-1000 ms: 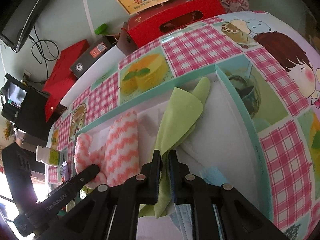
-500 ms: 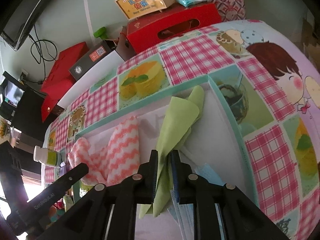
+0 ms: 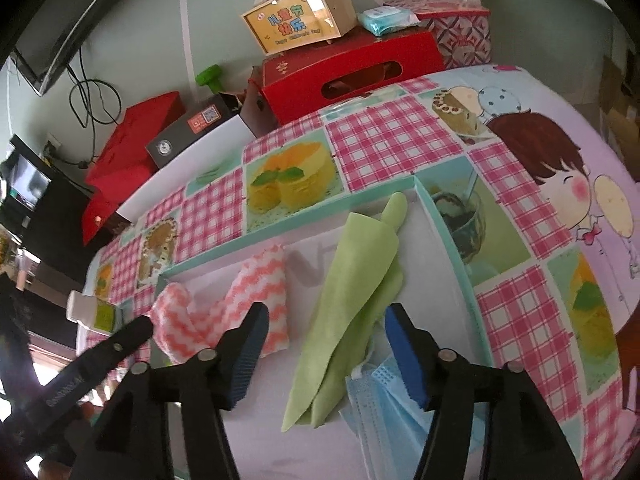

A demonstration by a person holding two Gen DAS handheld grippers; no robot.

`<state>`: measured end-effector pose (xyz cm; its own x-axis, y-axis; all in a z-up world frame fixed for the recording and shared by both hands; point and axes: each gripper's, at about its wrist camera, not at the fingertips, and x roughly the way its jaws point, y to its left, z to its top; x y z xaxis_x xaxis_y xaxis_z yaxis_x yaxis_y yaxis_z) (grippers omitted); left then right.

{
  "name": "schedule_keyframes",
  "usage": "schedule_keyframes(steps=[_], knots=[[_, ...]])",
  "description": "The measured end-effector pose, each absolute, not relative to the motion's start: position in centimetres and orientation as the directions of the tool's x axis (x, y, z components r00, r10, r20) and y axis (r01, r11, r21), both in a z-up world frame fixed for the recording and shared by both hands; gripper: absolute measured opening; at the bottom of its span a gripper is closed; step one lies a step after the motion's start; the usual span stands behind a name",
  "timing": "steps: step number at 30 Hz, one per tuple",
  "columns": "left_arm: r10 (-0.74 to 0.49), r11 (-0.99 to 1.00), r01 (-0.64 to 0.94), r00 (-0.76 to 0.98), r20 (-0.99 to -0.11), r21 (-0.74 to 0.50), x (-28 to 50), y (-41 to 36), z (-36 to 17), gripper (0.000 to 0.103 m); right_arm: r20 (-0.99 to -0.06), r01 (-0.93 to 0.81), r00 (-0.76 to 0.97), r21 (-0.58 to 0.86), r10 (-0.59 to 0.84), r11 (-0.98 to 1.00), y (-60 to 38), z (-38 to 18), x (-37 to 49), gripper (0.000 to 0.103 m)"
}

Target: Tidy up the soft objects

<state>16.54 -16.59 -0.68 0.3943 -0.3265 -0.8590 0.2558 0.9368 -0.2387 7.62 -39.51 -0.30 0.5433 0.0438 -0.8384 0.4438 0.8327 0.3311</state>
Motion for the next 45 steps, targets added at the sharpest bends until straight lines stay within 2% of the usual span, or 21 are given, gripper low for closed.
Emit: schedule_keyframes(steps=[4, 8, 10, 16, 26, 40, 45], knots=[[-0.307, 0.945, 0.237, 0.404, -0.862, -0.226, 16.8, -16.2, -0.8, 0.084, -0.845, 0.454, 0.535, 0.300, 0.012, 0.839, -39.6, -0.3, 7.6, 0.076], [-0.295, 0.950, 0.221, 0.406, -0.865, -0.221, 17.0, -15.9, -1.0, 0.084, -0.843, 0.462, 0.537, 0.295, 0.001, 0.836, -39.9, -0.4, 7.5, 0.099], [-0.294, 0.951, 0.216, 0.407, -0.865, -0.222, 17.1, -15.7, -1.1, 0.084, -0.837, 0.462, 0.547, 0.302, 0.000, 0.834, -40.1, -0.3, 7.4, 0.103], [-0.297, 0.951, 0.214, 0.411, -0.862, -0.225, 17.1, -15.6, -1.0, 0.084, -0.815, 0.465, 0.578, 0.287, -0.042, 0.837, -40.2, 0.7, 7.1, 0.103], [-0.306, 0.949, 0.208, 0.412, -0.858, -0.238, 17.1, -15.4, -1.0, 0.085, -0.807, 0.412, 0.567, 0.104, -0.165, 0.905, -38.4, 2.0, 7.6, 0.103], [-0.330, 0.943, 0.182, 0.420, -0.845, -0.278, 17.5, -13.9, -0.2, 0.085, -0.816, 0.365, 0.571, 0.157, -0.088, 0.918, -37.0, 1.9, 8.2, 0.103], [-0.342, 0.940, 0.160, 0.437, -0.832, -0.302, 17.8, -12.6, 0.4, 0.085, -0.785, 0.325, 0.603, 0.082, -0.139, 0.942, -35.3, 2.9, 8.6, 0.103]])
